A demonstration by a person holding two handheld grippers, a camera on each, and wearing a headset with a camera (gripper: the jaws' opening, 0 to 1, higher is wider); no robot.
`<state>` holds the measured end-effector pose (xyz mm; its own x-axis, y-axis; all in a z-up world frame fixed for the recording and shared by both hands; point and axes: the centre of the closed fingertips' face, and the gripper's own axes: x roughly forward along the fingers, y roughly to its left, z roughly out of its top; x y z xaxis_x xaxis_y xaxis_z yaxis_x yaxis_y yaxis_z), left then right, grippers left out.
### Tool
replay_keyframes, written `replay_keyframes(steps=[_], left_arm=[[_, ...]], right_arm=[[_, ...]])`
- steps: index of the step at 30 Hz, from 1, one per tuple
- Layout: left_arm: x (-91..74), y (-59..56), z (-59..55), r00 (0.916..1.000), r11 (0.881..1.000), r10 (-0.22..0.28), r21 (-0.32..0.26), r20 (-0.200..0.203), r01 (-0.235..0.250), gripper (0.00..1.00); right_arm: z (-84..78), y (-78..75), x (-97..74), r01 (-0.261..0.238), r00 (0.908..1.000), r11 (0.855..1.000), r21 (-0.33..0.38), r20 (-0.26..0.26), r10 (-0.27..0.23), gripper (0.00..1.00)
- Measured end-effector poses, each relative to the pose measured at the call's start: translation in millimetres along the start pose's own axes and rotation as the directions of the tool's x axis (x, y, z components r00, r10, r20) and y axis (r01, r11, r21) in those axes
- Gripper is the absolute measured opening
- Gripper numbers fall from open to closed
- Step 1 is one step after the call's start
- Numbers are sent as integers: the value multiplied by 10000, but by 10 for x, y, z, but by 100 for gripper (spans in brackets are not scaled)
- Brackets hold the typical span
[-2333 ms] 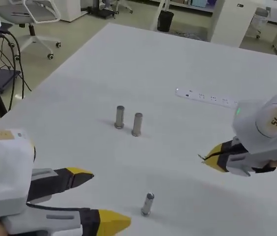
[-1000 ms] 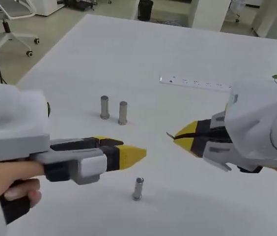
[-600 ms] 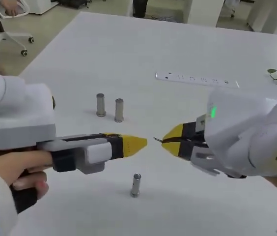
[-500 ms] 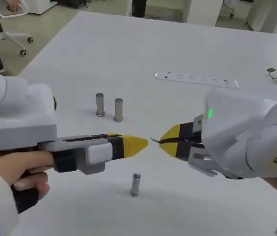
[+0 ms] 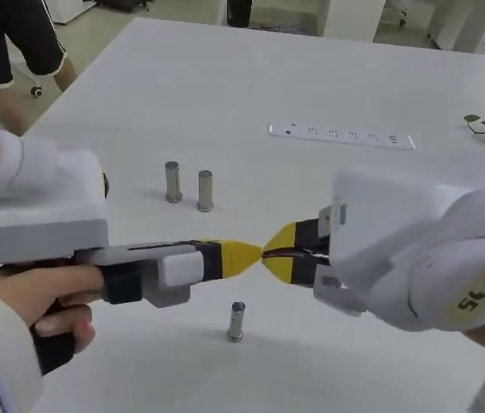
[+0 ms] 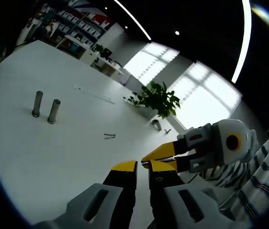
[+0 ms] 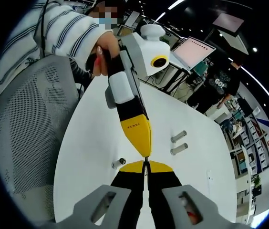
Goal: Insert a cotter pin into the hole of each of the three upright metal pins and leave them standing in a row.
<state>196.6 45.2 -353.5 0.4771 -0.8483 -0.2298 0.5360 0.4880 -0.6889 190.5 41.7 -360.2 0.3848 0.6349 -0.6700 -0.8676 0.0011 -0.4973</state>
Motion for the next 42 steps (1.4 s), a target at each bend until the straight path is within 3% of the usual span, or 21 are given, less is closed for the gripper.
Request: replay_keyframes(steps=[8,21,26,30,33,42], left_arm=[[6,50,-69,9997,9999,117,-87,-194,-118,1],[-16,38,-74,10000,9987,-28,-500,-82,24,0],[-18,46,-122,9993,9972,56,-742,-373,-83,0],[-16,41,-153,9986,9987,154,-482,-500,-178,0],[-20,37,-190,9975,9965,187,-804,-677,-242,0],[-23,-3,-203,9971,9962,21,-868,-764,-87,0]], right_arm=[[17,21,39,-48,10000,10000,-20,-9,48,0],[34,56,44,-123,9999,9999,95,74,122,0],[22,94,50,-232,9997,9997,115,14,232,0],[12,124,58,-281,9996,9993,227,-6,282,0],[6,148,58,-409,9992,9986,324,10,409,0],[0,172,73,-653,9978,9951,747,189,641,3]])
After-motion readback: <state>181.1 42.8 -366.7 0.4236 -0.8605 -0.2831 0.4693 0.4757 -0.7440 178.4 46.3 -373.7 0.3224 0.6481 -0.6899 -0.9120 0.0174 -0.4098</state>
